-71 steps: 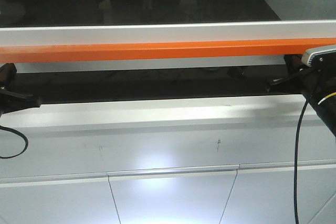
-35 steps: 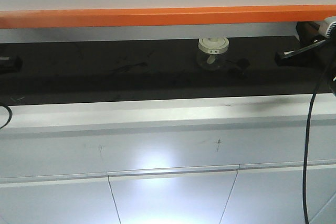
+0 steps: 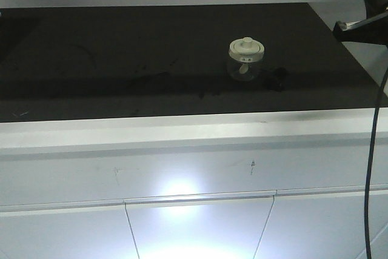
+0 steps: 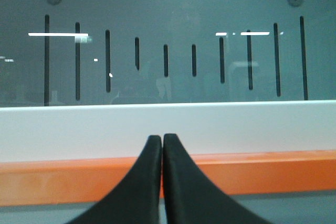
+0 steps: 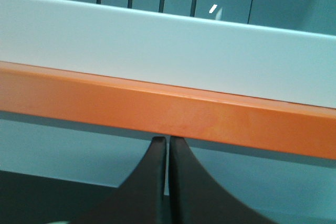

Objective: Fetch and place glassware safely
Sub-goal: 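Release the sash and withdraw both grippers from the handle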

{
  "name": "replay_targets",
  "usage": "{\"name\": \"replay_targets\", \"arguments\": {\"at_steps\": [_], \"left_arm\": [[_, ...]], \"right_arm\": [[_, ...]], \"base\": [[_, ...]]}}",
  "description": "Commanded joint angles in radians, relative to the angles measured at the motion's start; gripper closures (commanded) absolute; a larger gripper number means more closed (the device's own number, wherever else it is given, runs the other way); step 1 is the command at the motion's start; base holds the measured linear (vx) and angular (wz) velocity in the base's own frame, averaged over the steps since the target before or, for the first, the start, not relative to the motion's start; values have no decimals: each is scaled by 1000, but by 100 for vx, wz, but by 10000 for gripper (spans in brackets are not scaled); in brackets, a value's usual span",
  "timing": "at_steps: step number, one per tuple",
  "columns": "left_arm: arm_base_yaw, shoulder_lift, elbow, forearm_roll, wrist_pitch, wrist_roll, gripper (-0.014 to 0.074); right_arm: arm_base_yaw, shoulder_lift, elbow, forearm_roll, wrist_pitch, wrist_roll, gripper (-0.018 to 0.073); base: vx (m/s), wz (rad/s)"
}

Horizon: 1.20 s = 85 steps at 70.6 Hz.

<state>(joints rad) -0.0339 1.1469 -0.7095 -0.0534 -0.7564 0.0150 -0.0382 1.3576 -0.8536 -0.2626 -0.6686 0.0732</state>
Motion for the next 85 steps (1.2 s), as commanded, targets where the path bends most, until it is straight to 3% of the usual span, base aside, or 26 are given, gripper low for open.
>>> {"name": "replay_targets", "arguments": {"at_steps": [1,15,25,37,60,67,85], "left_arm": [[-1,-40,-43,2,-31,2,603],[-1,-63,-43,2,15,2,603],[-1,-84,-43,8,85,2,603],[-1,-138,-43,11,198,2,603],[-1,-304,-36,79,519,1,603],[-1,-364,-18,79,591,1,603],[-1,-553,113,89,696,2,603]], "right_arm": [[-4,-71,-49,10,-95,-3,560],[-4,-119,-44,10,4,3,560],[-4,-142,-41,1,71,80,560],[-4,-173,-41,-117,155,226,560],[-4,-253,-8,-460,253,590,560],[-4,-281,61,-501,247,636,560],[-4,-351,232,-508,228,639,560]], "base": [[0,0],[0,0],[0,0],[0,0],[0,0],[0,0],[0,0]]}}
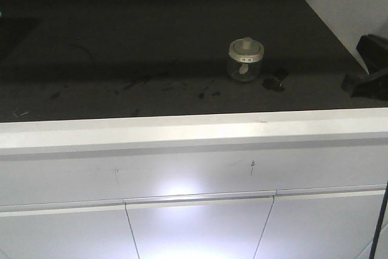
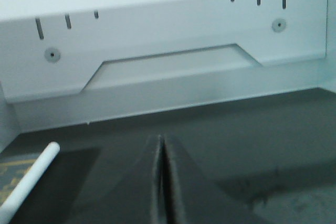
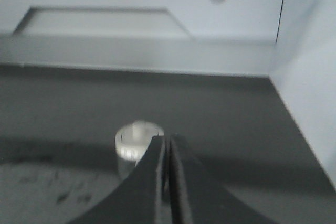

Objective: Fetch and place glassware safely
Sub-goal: 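Release the sash and withdraw both grippers from the handle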

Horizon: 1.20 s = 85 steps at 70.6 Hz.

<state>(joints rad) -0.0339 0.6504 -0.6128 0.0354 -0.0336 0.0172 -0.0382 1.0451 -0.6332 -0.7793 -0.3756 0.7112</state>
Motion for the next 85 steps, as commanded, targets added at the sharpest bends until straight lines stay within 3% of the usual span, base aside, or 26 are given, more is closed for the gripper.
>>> {"name": "replay_targets", "arguments": {"at_steps": [1,43,71,76,85], "left_arm": [[-1,-68,29,0,-16,-1,603],[-1,-546,272,-4,379,-1,603],[-1,-585,289,-4,392,-2,603],[-1,-585,289,-4,392,-2,603],[-1,-585,289,-4,392,-2,603]], "right_arm": [[-4,-41,17,9,-65,1,560],[-4,-51,29,7,-117,1,560],[-4,-51,29,7,-117,1,549],[5,-51,29,7,-116,1,519],[56,-51,29,7,-114,1,388]], "base": [[0,0],[0,0],[0,0],[0,0],[0,0]]}}
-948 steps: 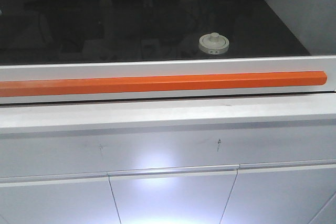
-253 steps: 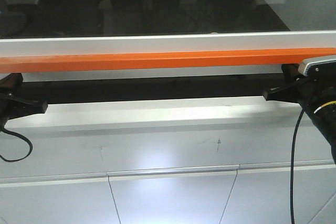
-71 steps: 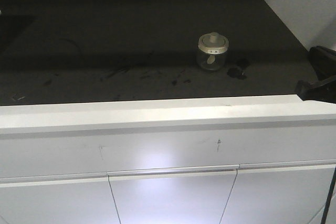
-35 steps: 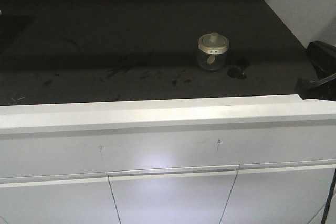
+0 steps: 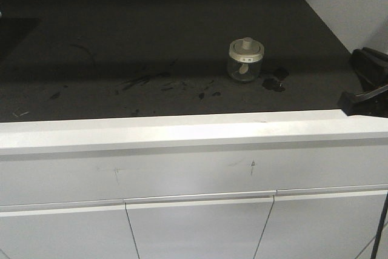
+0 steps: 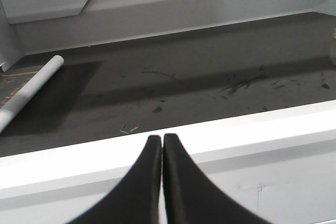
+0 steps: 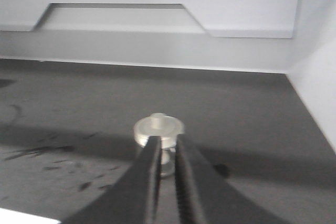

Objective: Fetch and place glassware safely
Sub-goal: 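Release the sash and withdraw both grippers from the handle, then reach the open right gripper into the hood around the glass jar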

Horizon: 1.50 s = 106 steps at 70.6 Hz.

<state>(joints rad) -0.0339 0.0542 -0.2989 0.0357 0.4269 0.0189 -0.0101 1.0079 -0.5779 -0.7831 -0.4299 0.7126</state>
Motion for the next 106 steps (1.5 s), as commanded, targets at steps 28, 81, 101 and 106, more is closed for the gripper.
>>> {"name": "replay_targets", "arguments": {"at_steps": [28,81,101,106], "left_arm": [[-1,11,-25,-5,-68,-3,603],[-1,11,-25,-5,-68,-3,603],[-1,11,-25,-5,-67,-3,603],[-1,11,-25,-5,-67,-3,603]], "right_arm": [[50,50,-33,17,-51,-61,-42],[61,835,-666,9,-330,-75,-20],[87,1040,-919,-34,-304,-68,-20],[87,1076,-964,-28,-287,-61,-20]], "base": [[0,0],[0,0],[0,0],[0,0]]}}
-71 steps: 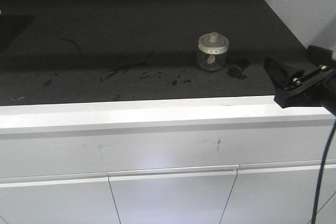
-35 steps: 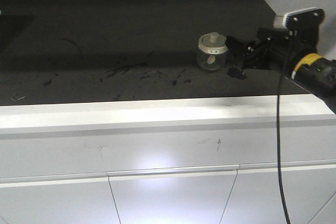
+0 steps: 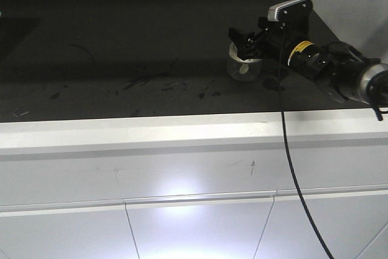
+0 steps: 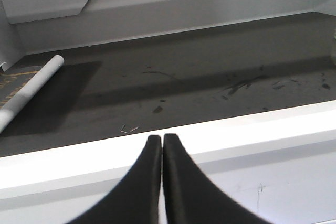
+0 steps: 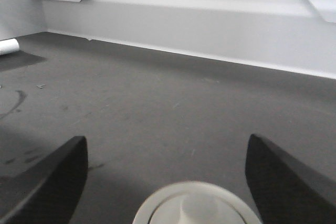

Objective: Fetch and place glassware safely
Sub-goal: 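Reach the open right gripper into the hood around the glass jar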

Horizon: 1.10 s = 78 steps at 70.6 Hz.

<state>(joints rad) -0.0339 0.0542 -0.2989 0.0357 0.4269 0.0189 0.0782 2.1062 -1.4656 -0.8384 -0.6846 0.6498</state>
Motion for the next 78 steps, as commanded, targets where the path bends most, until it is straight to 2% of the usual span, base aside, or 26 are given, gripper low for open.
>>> {"name": "replay_targets", "arguments": {"at_steps": [1,24,33,40,47,60,78], "left_arm": [[-1,11,-25,-5,-67,-3,603],[-1,11,-25,-5,-67,-3,603],[-1,11,-25,-5,-67,-3,603],[-1,11,-25,-5,-67,-3,603],[-1,11,-25,-5,-67,-3,603],[-1,11,-25,-5,-67,-3,603],[-1,11,-25,-5,-67,-3,603]], "right_arm": [[-1,-17,-87,27,-28,1,-20],[-1,48,-141,41,18,-4,-20],[-1,56,-141,43,19,-5,17],[-1,59,-141,43,20,-5,95],[-1,59,-141,44,20,-5,234],[-1,59,-141,44,21,-5,576],[-1,56,-141,44,13,-2,567]], "base": [[0,0],[0,0],[0,0],[0,0],[0,0],[0,0],[0,0]]}}
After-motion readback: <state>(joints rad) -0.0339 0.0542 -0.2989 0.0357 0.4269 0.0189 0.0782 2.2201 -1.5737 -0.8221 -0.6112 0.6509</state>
